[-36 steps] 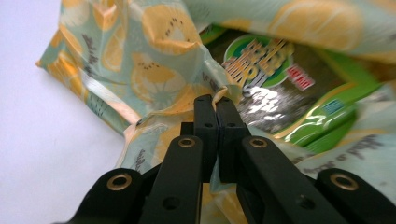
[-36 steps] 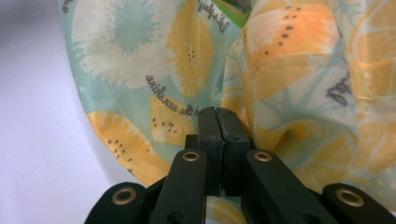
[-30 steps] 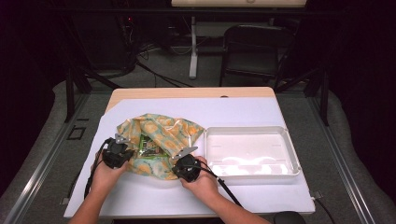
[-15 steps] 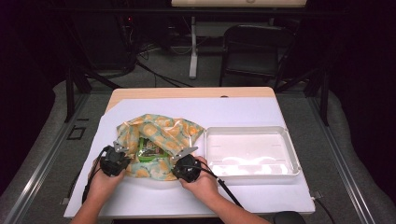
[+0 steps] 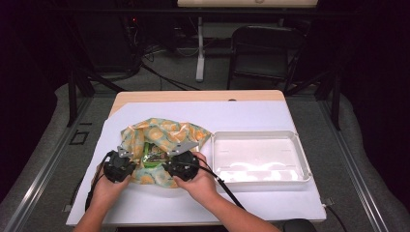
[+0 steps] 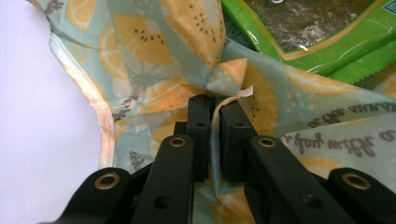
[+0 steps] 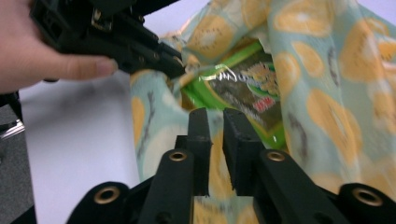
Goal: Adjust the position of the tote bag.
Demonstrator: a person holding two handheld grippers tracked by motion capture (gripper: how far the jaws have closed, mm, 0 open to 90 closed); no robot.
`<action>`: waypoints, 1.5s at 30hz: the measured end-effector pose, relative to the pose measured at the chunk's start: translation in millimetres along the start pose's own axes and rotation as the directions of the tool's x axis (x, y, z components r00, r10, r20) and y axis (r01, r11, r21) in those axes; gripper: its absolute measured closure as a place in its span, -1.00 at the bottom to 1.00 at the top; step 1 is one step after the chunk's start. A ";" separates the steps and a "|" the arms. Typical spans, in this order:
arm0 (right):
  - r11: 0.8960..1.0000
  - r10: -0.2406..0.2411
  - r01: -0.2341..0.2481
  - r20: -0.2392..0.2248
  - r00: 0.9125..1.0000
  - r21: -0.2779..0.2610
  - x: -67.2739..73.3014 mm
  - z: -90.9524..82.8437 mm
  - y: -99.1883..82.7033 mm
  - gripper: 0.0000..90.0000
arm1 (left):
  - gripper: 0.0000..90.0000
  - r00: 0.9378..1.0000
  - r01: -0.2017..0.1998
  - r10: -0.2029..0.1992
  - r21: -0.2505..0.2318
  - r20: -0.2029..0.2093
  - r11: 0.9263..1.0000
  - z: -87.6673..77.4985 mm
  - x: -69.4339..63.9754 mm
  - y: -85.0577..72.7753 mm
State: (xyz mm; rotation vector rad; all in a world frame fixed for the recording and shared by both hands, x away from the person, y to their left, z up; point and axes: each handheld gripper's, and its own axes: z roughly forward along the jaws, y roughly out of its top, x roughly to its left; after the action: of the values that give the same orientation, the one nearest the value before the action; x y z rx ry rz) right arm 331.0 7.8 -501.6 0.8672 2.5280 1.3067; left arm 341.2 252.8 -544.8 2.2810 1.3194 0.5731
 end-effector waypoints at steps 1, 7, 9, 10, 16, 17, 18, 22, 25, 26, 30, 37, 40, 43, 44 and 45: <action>1.000 -0.004 0.004 0.001 1.000 0.001 2.2 9.6 7.8 0.83 | 0.85 1.000 0.011 -0.011 0.000 0.012 1.000 -1.2 0.9 -0.4; 0.999 -0.003 0.003 -0.017 1.000 0.047 7.3 34.1 12.9 0.85 | 0.85 1.000 0.012 -0.012 -0.007 0.017 1.000 -2.4 2.6 -1.9; 0.997 -0.015 0.017 -0.030 0.999 0.080 10.6 40.3 7.6 0.87 | 0.85 1.000 0.012 -0.012 -0.006 0.021 1.000 -2.4 2.7 -2.0; 0.994 -0.020 0.023 -0.034 0.999 0.103 12.6 43.5 3.4 0.87 | 0.85 1.000 0.018 -0.018 -0.002 0.024 1.000 -1.9 2.7 -2.2; 0.986 -0.041 0.048 -0.044 0.998 0.159 18.1 53.1 -12.2 0.87 | 0.80 0.999 0.033 -0.033 -0.013 0.026 0.999 -3.9 1.8 -0.4; 0.986 -0.038 0.045 -0.045 0.998 0.164 18.8 54.3 -13.8 0.88 | 0.78 0.999 0.044 -0.043 -0.027 0.027 0.999 -5.4 1.8 0.3; 0.984 -0.037 0.044 -0.045 0.998 0.172 19.3 55.3 -15.2 0.88 | 0.75 0.998 0.054 -0.052 -0.037 0.036 0.998 -8.7 2.5 1.5; 0.982 -0.029 0.037 -0.043 0.999 0.186 21.4 60.5 -21.5 0.89 | 0.64 0.996 0.075 -0.070 -0.114 0.047 0.991 -29.6 1.6 7.3; 0.979 -0.044 0.052 -0.045 0.998 0.195 21.0 62.7 -24.0 0.90 | 0.58 0.994 0.096 -0.087 -0.176 0.063 0.980 -50.2 -0.1 12.8; 0.980 -0.040 0.048 -0.045 0.998 0.193 20.9 62.9 -24.1 0.91 | 0.58 0.994 0.097 -0.084 -0.202 0.071 0.975 -56.4 -2.0 14.4; 0.981 -0.041 0.048 -0.039 0.998 0.189 21.6 63.1 -24.5 0.92 | 0.60 0.992 0.064 -0.038 -0.228 0.118 0.971 -62.4 -18.2 16.9; 0.982 -0.044 0.051 -0.039 0.998 0.180 21.6 57.1 -22.4 0.85 | 0.68 0.994 -0.003 0.014 -0.100 0.112 0.995 -28.0 -32.1 7.0; 0.991 -0.034 0.039 -0.038 0.999 0.129 18.2 44.2 -13.5 0.83 | 0.69 0.994 0.001 0.009 -0.087 0.110 0.996 -25.7 -29.2 3.9; 0.996 -0.028 0.029 -0.015 0.999 0.083 9.0 31.1 -1.9 0.79 | 0.69 0.994 0.011 -0.001 -0.085 0.112 0.996 -24.9 -26.9 1.8; 0.997 -0.022 0.022 -0.003 1.000 0.069 4.9 27.4 1.6 0.77 | 0.69 0.994 0.012 -0.002 -0.086 0.108 0.996 -24.1 -26.3 0.9; 0.999 -0.018 0.018 0.012 1.000 0.048 0.6 24.8 4.7 0.73 | 0.68 0.994 0.016 -0.007 -0.085 0.106 0.996 -23.4 -26.0 -0.3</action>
State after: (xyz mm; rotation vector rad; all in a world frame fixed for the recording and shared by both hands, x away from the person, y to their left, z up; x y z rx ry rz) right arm 342.3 27.4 -512.8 0.8570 2.5614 1.2369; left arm 316.1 234.0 -529.3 2.2013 1.2333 0.4887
